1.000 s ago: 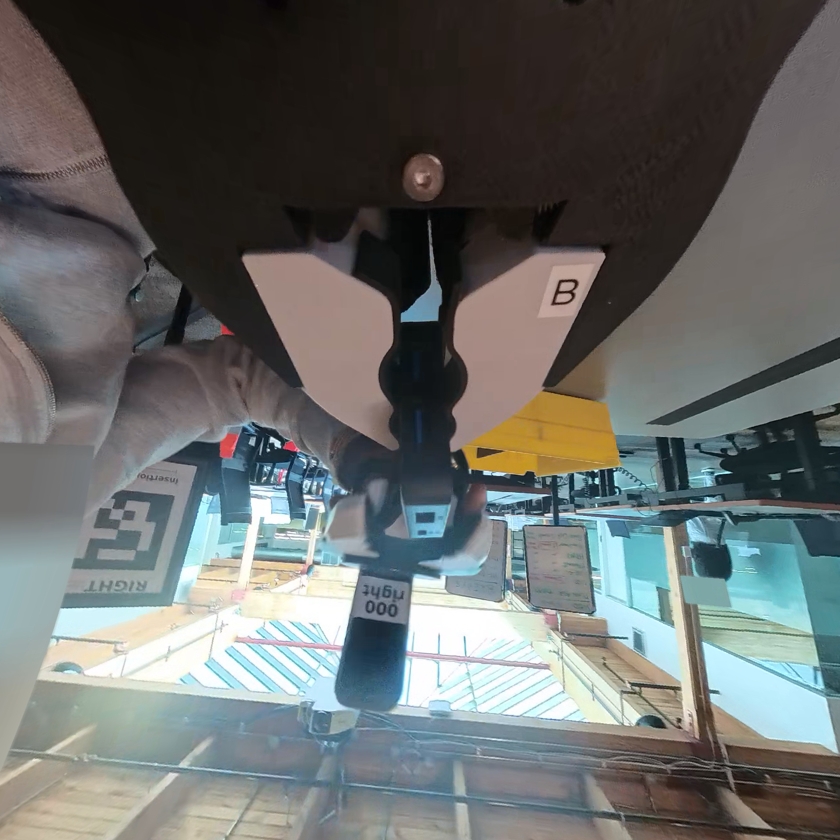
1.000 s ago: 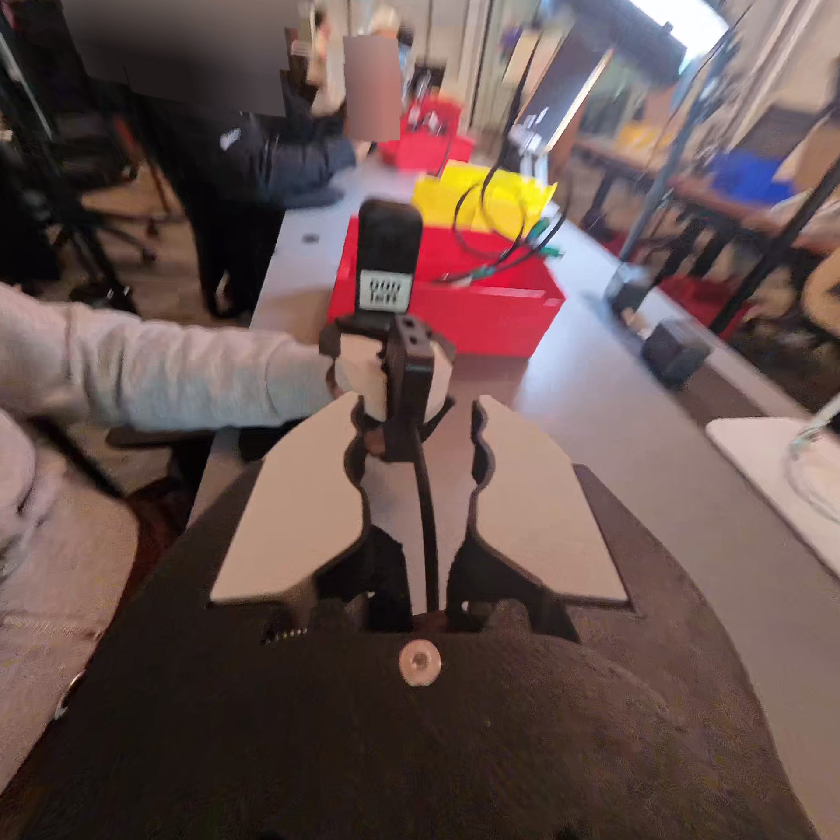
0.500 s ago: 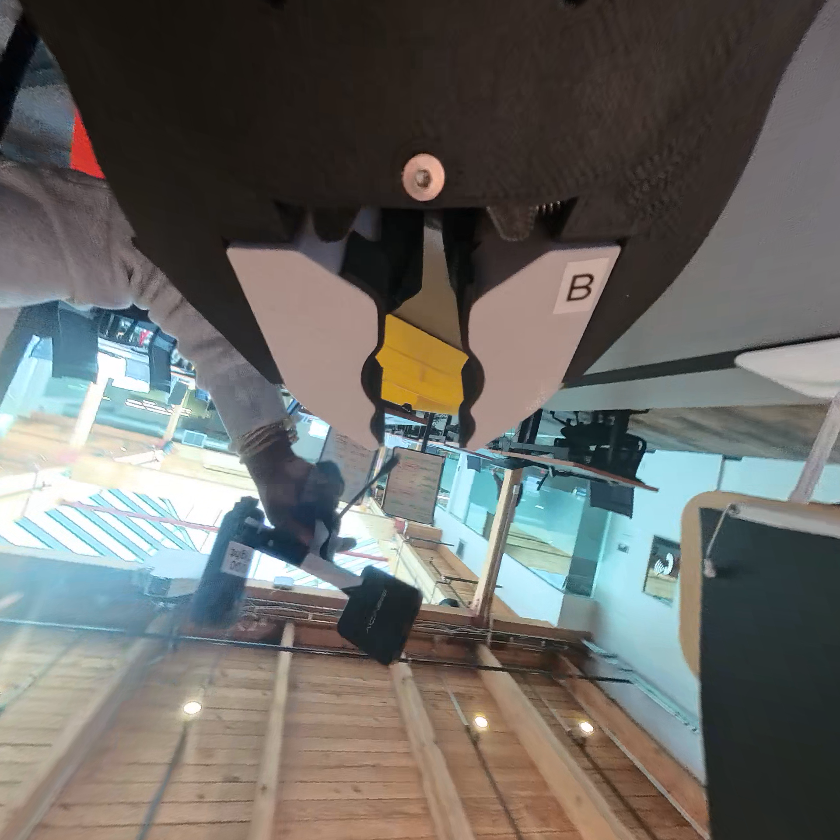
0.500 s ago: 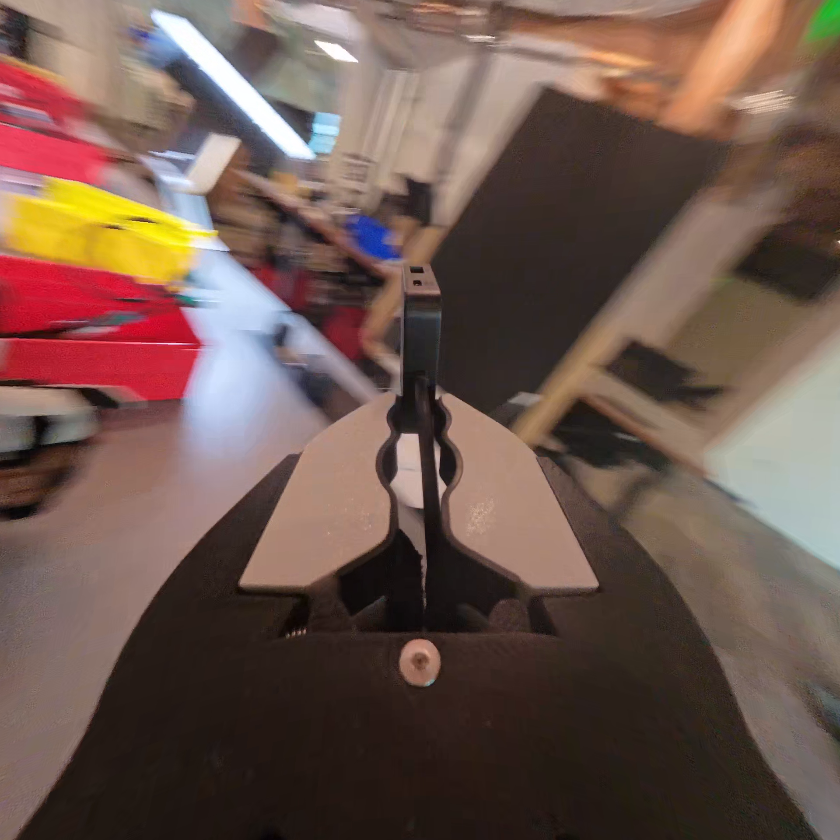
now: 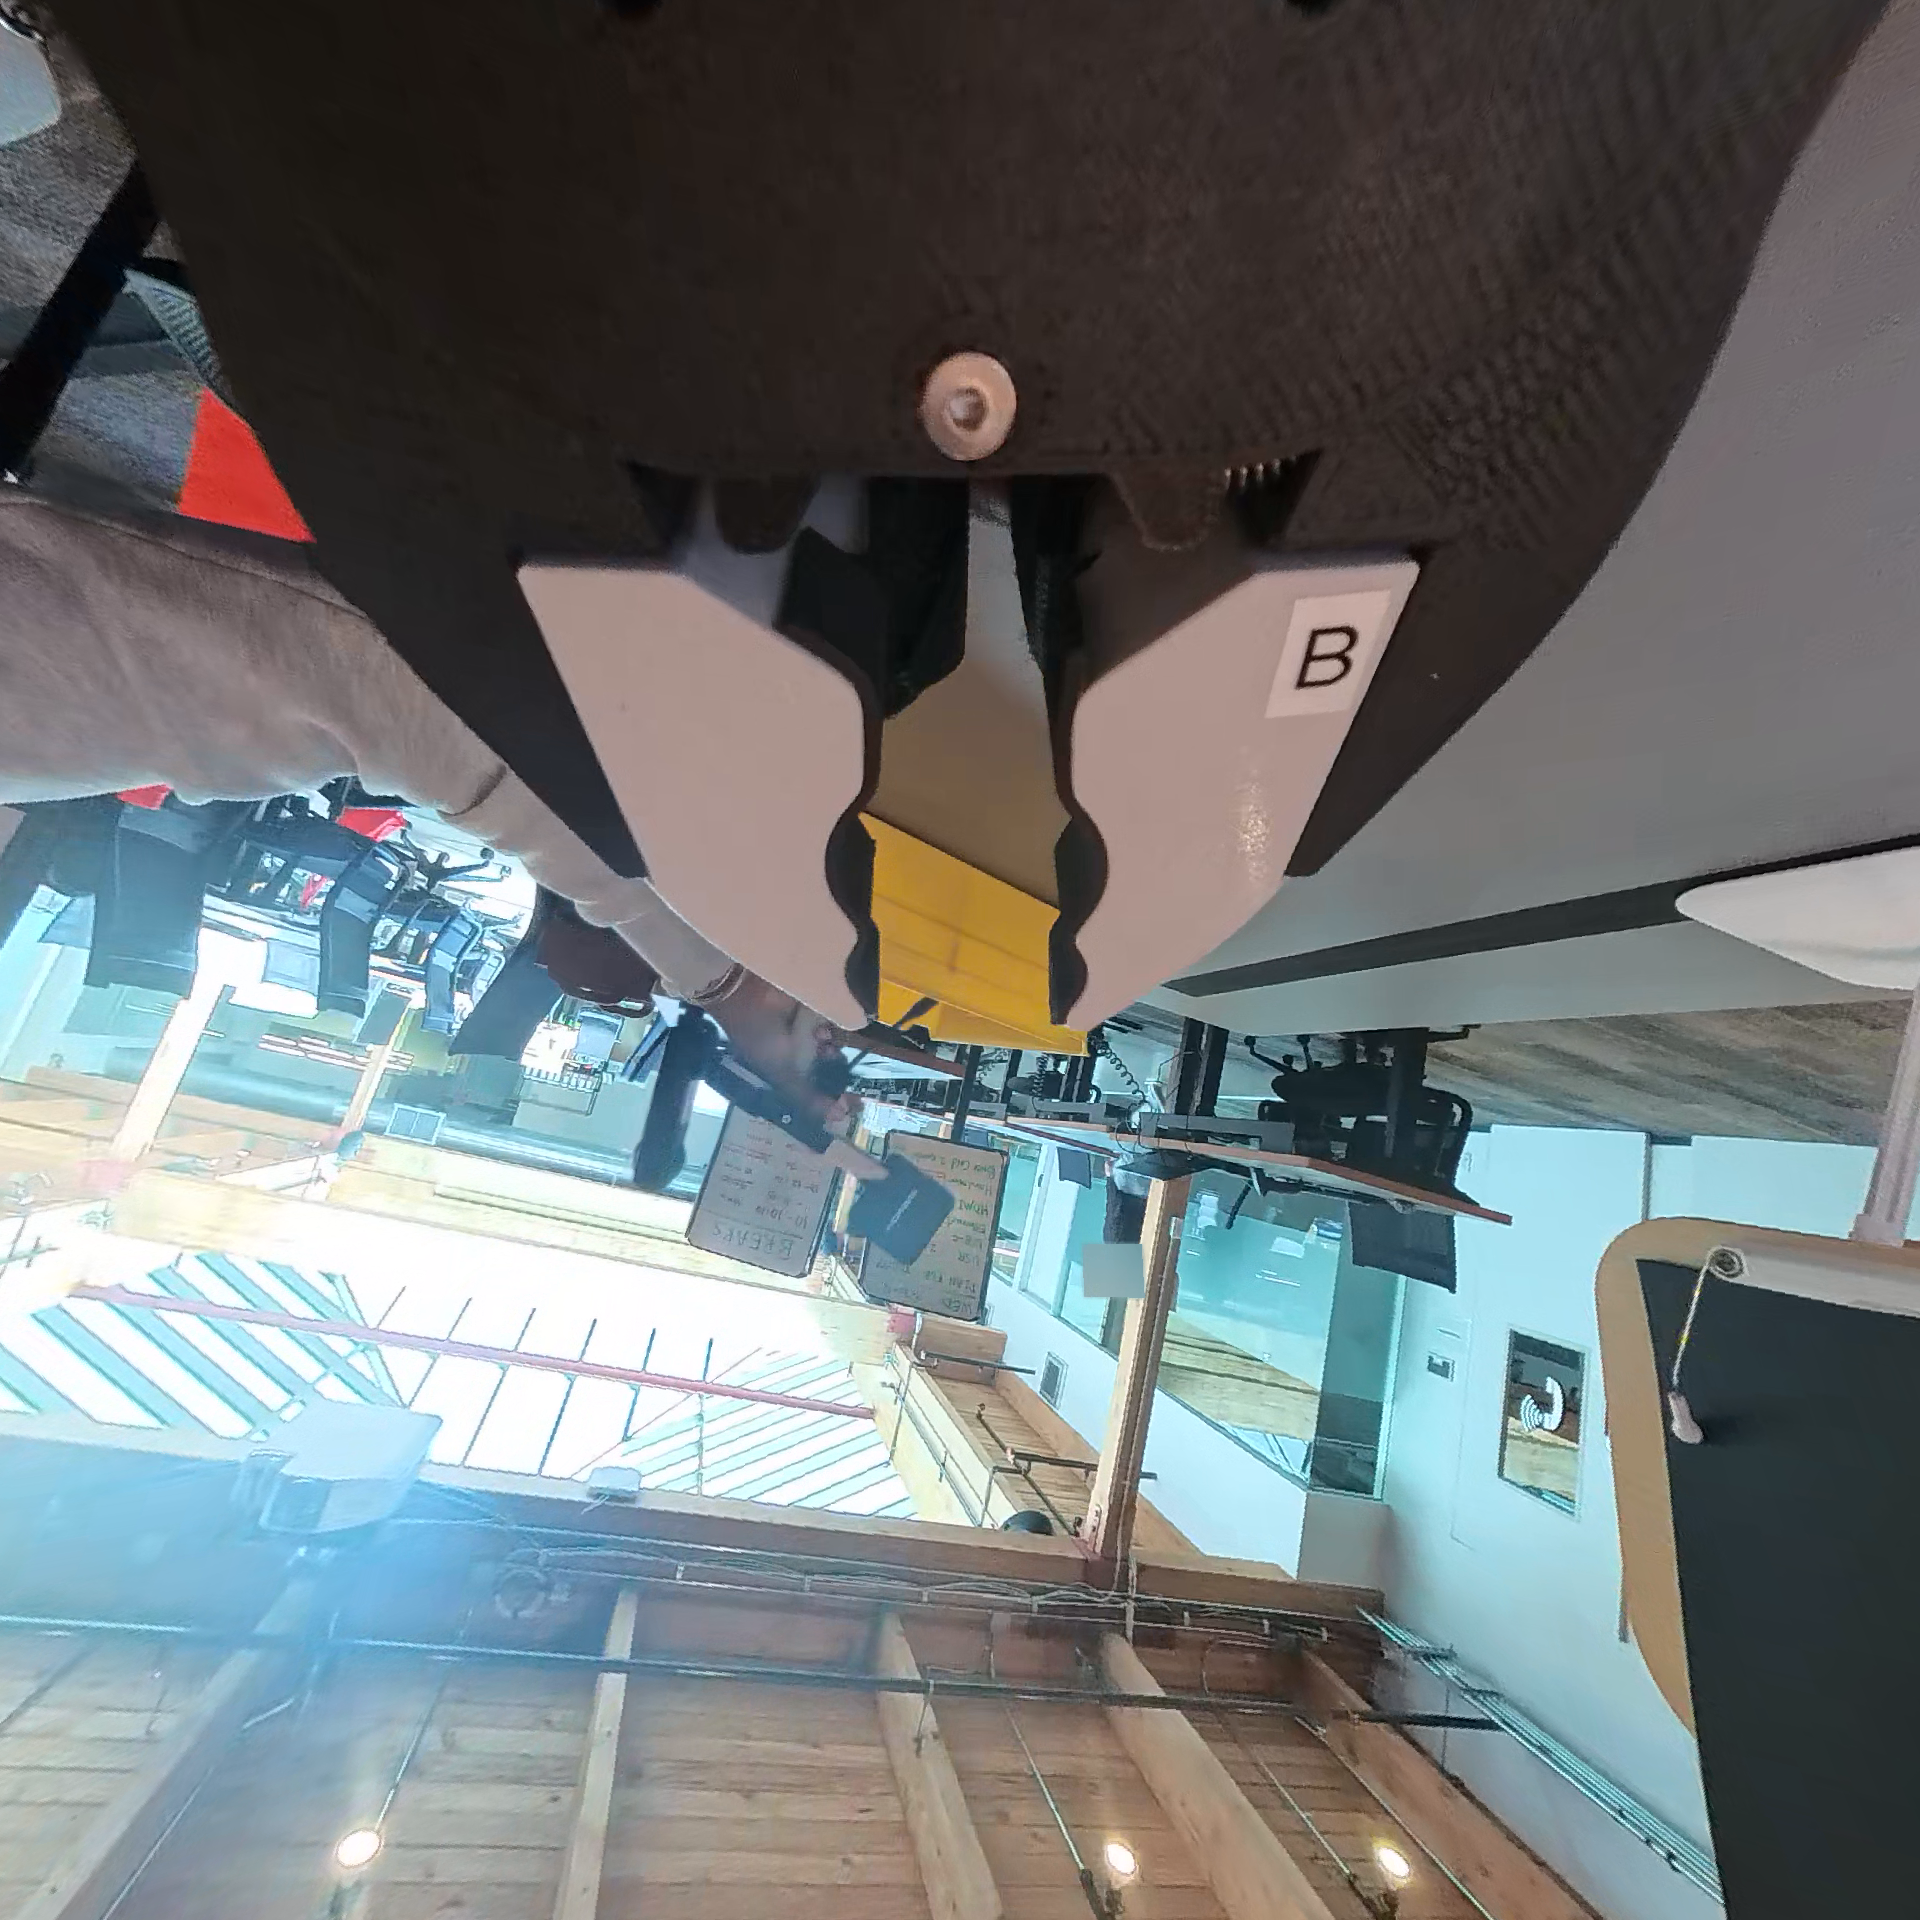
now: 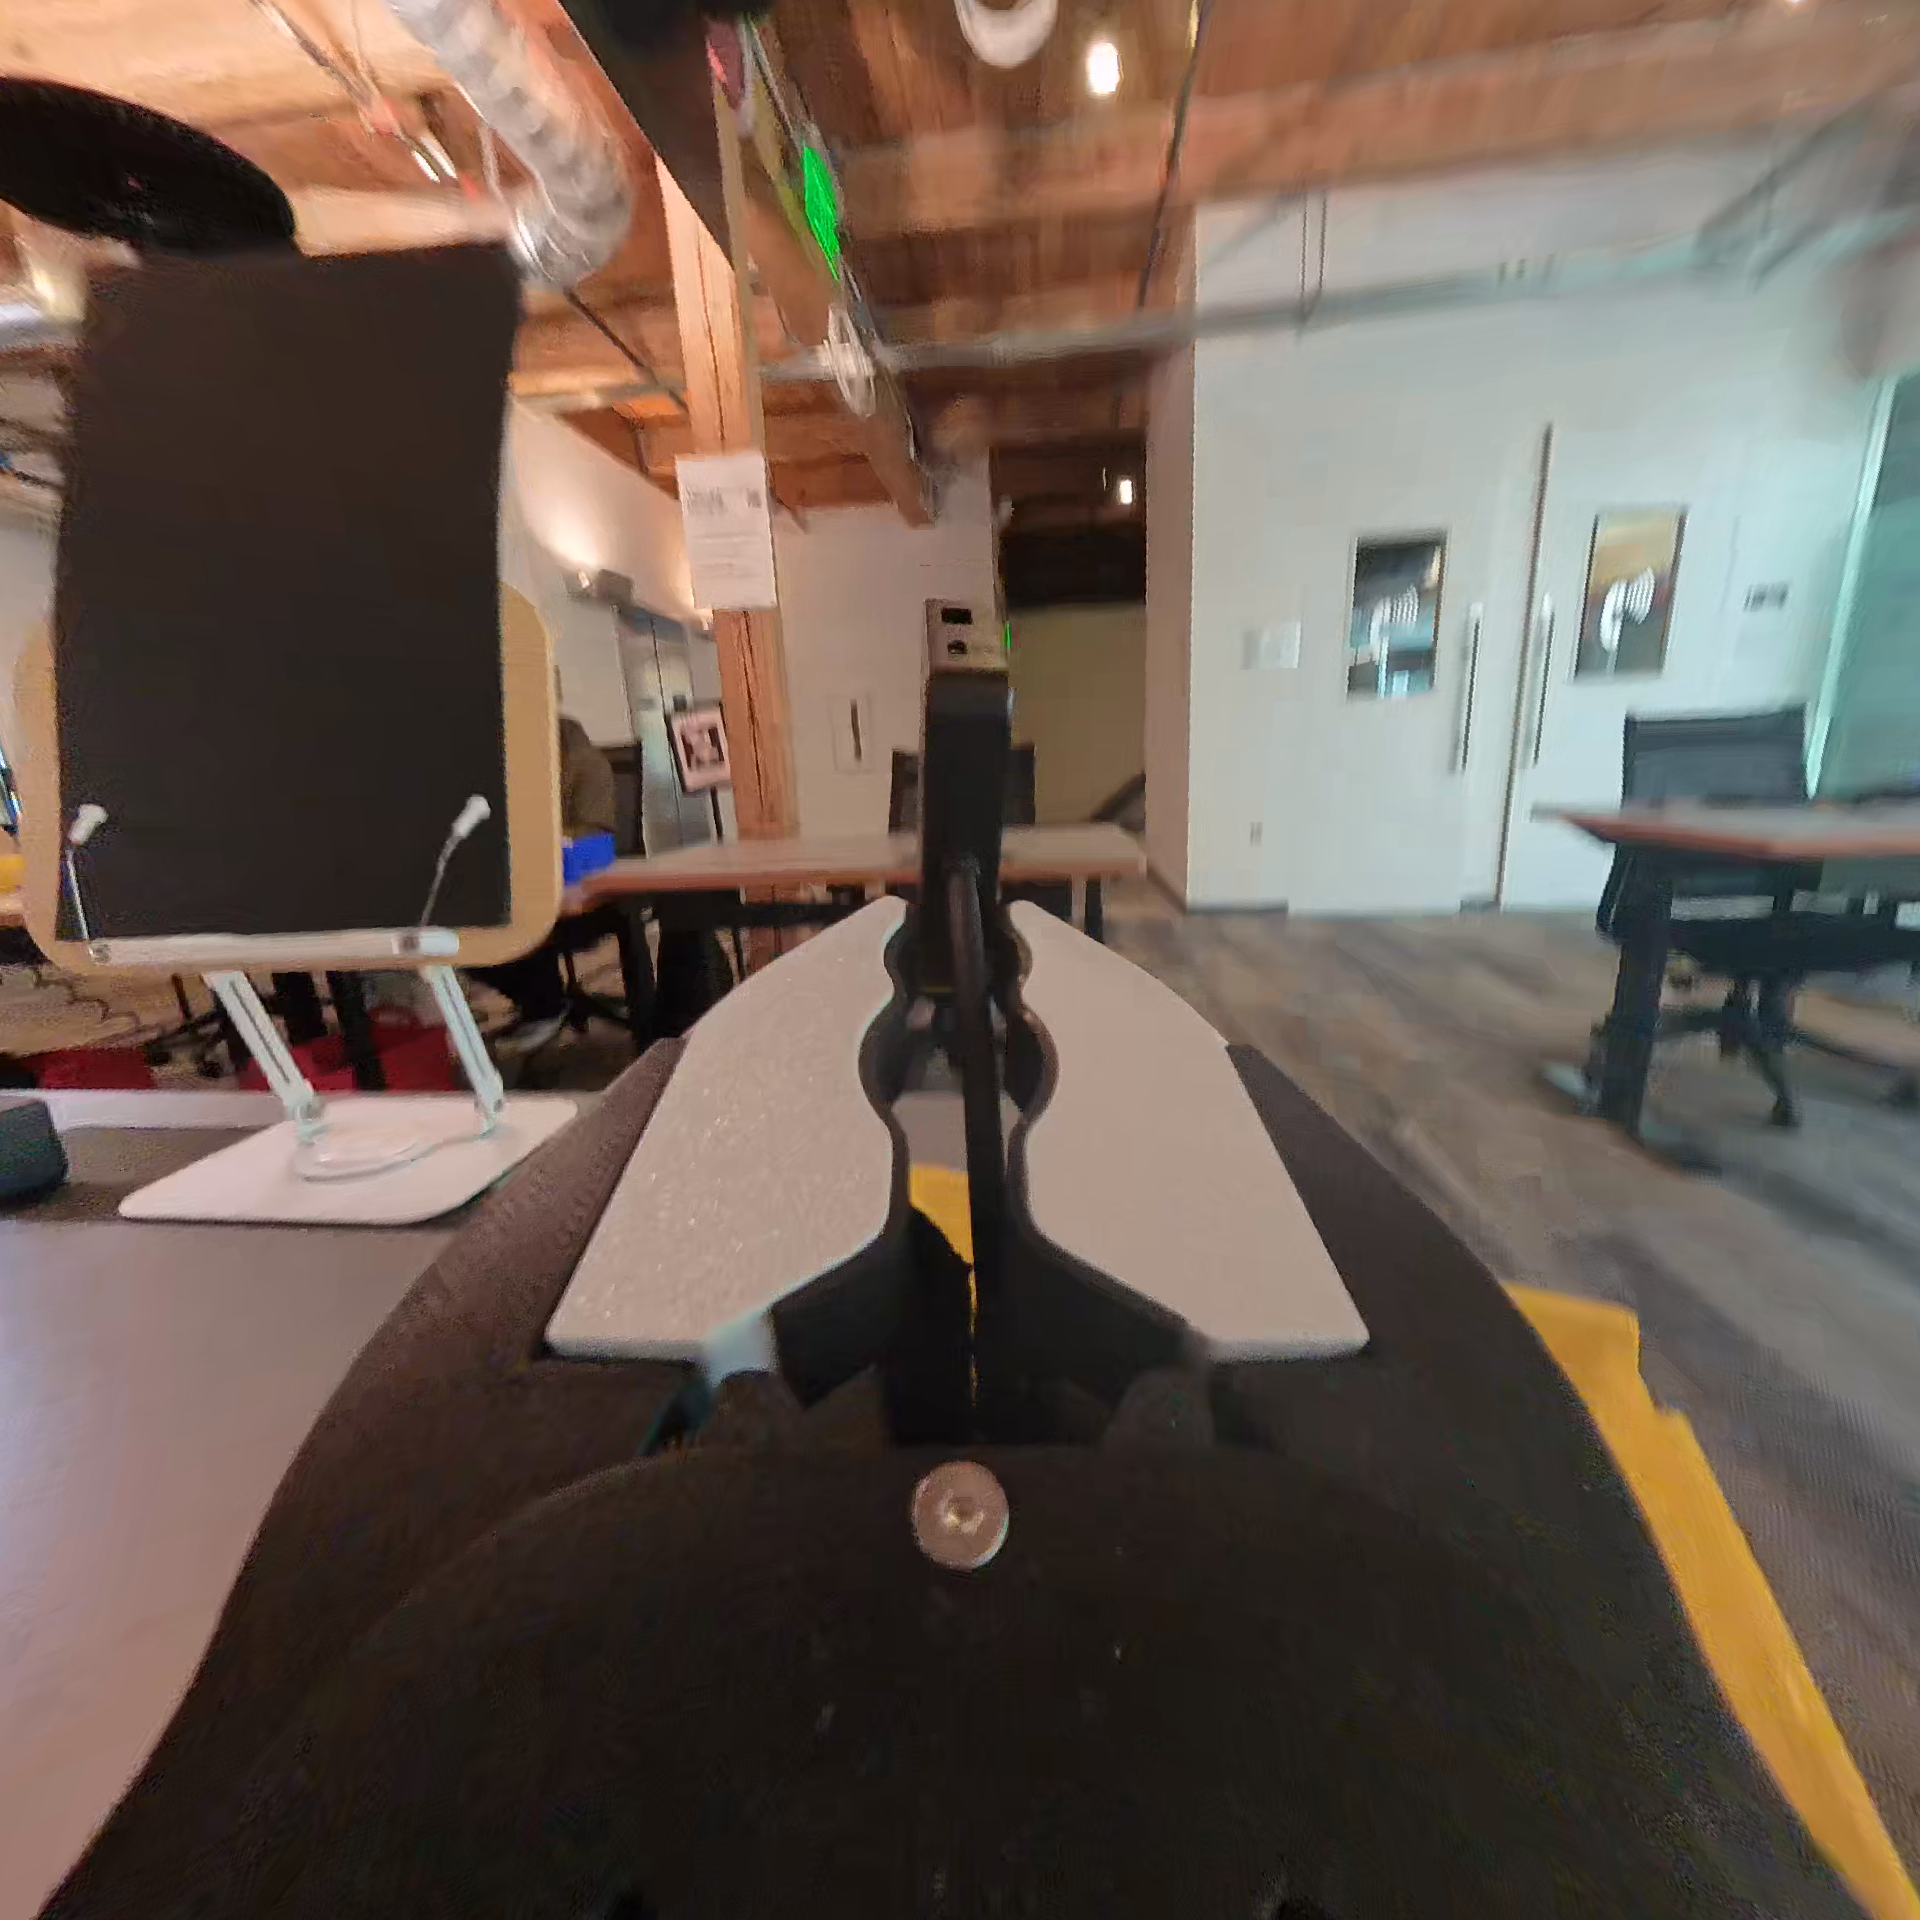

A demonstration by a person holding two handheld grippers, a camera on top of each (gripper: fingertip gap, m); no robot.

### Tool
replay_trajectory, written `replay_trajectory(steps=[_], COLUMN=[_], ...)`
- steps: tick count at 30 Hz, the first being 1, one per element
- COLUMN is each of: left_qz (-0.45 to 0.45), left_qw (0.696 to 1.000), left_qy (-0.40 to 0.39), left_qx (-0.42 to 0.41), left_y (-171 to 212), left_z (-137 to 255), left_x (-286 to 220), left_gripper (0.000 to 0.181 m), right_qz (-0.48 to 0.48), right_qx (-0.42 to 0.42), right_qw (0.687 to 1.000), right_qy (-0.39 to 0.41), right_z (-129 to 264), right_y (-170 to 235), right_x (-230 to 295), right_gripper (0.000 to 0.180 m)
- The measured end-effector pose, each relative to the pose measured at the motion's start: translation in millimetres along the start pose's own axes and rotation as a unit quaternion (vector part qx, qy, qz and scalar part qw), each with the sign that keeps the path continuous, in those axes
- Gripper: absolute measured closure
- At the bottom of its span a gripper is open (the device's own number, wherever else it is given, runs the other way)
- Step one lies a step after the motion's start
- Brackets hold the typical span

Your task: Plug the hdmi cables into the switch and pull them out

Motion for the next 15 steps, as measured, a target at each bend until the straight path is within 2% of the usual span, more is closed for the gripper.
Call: replay_trajectory(steps=[2, 6, 10, 12, 15], left_qz=[0.007, 0.003, -0.002, -0.005, -0.011], left_qw=[1.0, 1.0, 1.0, 1.0, 0.999], left_qy=[0.001, 0.0, -0.002, -0.004, -0.005], left_qx=[0.0, 0.007, 0.019, 0.025, 0.033], left_y=[0.2, 1.5, 3.5, 4.8, 6.5], left_z=[0.0, -0.6, -1.5, -2.1, -2.8], left_x=[0.5, 0.2, 0.1, 0.4, -0.1], left_gripper=[0.151, 0.151, 0.151, 0.151, 0.151], right_qz=[0.0, 0.081, 0.07, 0.078, 0.069], right_qx=[0.061, 0.178, 0.337, 0.357, 0.331], right_qw=[0.998, 0.979, 0.936, 0.928, 0.938], right_qy=[0.018, 0.058, 0.072, 0.074, 0.072], right_z=[-0.9, -1.9, -0.7, -1.4, -4.3], right_y=[13.3, 40.5, 67.8, 70.1, 63.7], right_x=[-6.3, -11.4, -13.2, -11.2, -7.4], right_gripper=[0.167, 0.167, 0.166, 0.167, 0.168])
Point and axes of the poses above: each gripper's, where its closed fingertips meet, z back along the fingers, y out of its underside, x = y × z across the jaws, the point moved 7 cm from there along z, back along the fingers, and after that the axes turned 4 degrees about -x, right-handed, at the moved point
